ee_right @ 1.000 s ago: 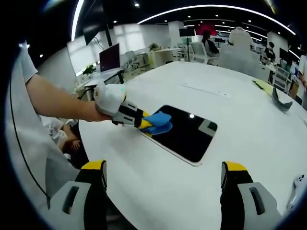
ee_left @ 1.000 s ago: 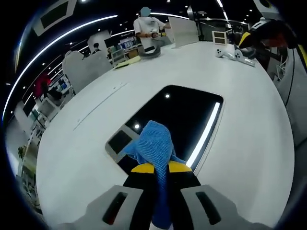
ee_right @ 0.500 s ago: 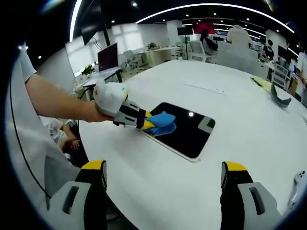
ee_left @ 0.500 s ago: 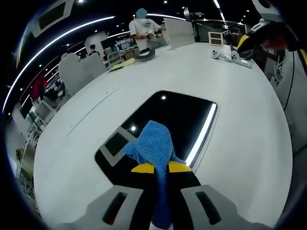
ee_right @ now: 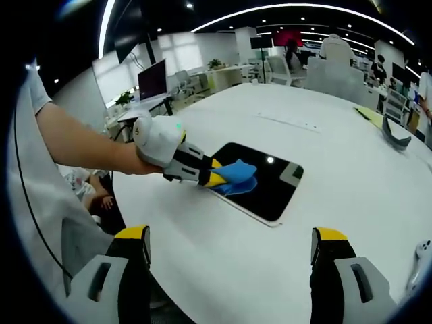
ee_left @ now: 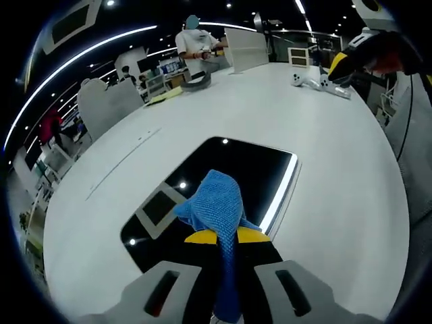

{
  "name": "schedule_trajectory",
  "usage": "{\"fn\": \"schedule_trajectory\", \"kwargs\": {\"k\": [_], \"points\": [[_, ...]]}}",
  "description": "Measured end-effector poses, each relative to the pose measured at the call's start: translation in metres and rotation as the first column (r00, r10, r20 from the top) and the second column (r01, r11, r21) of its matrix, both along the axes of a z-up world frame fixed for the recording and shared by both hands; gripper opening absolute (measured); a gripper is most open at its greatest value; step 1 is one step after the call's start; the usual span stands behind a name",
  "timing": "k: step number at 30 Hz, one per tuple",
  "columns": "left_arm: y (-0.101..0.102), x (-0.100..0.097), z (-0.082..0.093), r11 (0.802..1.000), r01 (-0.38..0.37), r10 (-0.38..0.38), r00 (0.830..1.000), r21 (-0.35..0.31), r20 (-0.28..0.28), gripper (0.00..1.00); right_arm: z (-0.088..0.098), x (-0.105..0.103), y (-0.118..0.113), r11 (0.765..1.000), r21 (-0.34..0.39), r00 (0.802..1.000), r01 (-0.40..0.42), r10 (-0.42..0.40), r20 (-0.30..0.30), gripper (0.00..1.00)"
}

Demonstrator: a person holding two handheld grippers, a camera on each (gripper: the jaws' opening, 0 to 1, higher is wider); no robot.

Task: Wipe the mirror surface with the cleaning cloth until all visible marks leave the cleaned area.

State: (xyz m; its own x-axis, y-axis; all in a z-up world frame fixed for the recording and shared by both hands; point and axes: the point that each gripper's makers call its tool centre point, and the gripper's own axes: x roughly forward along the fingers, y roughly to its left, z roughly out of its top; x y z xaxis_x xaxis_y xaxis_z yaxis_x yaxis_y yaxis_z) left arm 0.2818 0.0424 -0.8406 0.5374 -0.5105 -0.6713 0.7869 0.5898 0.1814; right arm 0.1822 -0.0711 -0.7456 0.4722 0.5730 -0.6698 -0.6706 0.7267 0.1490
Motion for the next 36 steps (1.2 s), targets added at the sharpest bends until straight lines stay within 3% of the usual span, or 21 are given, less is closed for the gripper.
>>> {"fn": "schedule_trajectory", "kwargs": {"k": [36], "points": [[-0.069,-0.005,-0.001,0.995,0.093,-0.093,0.996,-0.024,0.004,0.04,-0.004,-0.006,-0.026,1.000,0.000,1.000,0.028,-0.028,-0.013,0.99]]}}
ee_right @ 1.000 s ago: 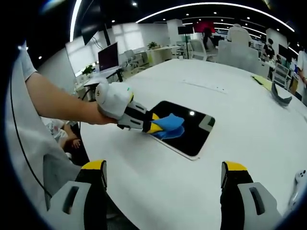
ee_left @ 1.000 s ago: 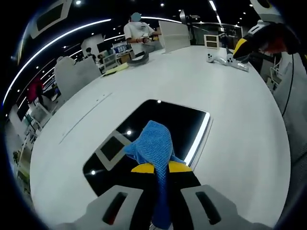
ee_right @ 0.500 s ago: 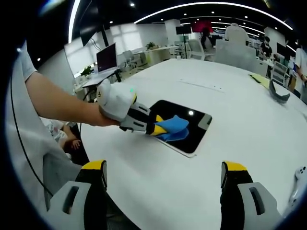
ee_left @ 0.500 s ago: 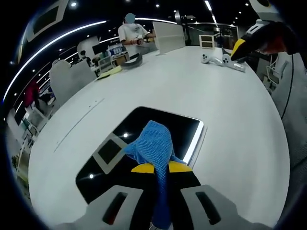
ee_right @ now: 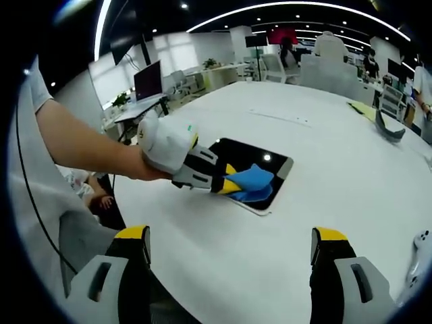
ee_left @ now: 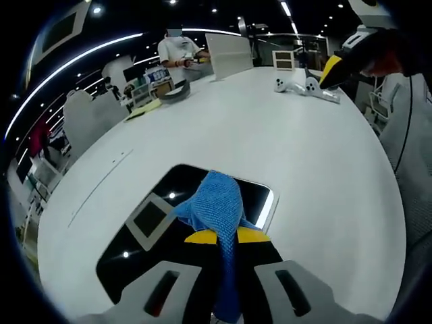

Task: Wipe the mirror surface with the cleaning cloth until all visible marks leave the cleaned area.

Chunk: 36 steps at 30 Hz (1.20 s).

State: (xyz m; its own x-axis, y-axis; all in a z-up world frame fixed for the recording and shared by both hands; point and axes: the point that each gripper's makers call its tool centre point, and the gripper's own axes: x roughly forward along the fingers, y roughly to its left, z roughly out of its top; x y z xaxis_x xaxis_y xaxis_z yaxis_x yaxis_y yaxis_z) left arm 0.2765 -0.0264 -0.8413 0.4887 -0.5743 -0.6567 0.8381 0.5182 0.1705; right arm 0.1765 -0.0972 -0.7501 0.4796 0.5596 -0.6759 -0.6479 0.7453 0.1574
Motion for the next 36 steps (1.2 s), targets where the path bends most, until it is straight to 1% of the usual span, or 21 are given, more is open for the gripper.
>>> {"fn": "schedule_trajectory", "kwargs": {"k": [3,11,22,36], "points": [[-0.004,-0.001,0.000,1.000,0.007,-0.007,1.000,0.010,0.007,0.04,-0.001,-0.001,0.000,1.000,-0.002,1.000,-0.004,0.004,-0.003,0.99],[-0.013,-0.002,0.001,1.000,0.013,-0.013,1.000,0.001,-0.002,0.04,-0.001,-0.001,0.001,1.000,-0.003,1.000,-0.009,0.009,-0.003,1.00],[-0.024,-0.003,0.000,1.000,0.026,-0.026,1.000,-0.011,-0.004,0.04,-0.001,-0.002,-0.005,1.000,-0.005,1.000,-0.004,0.004,-0.005,1.00],[-0.033,-0.004,0.000,0.999,0.035,-0.035,0.999,-0.022,-0.005,0.04,-0.003,-0.002,-0.007,1.000,0.001,1.000,0.000,0.000,-0.009,0.99]]}}
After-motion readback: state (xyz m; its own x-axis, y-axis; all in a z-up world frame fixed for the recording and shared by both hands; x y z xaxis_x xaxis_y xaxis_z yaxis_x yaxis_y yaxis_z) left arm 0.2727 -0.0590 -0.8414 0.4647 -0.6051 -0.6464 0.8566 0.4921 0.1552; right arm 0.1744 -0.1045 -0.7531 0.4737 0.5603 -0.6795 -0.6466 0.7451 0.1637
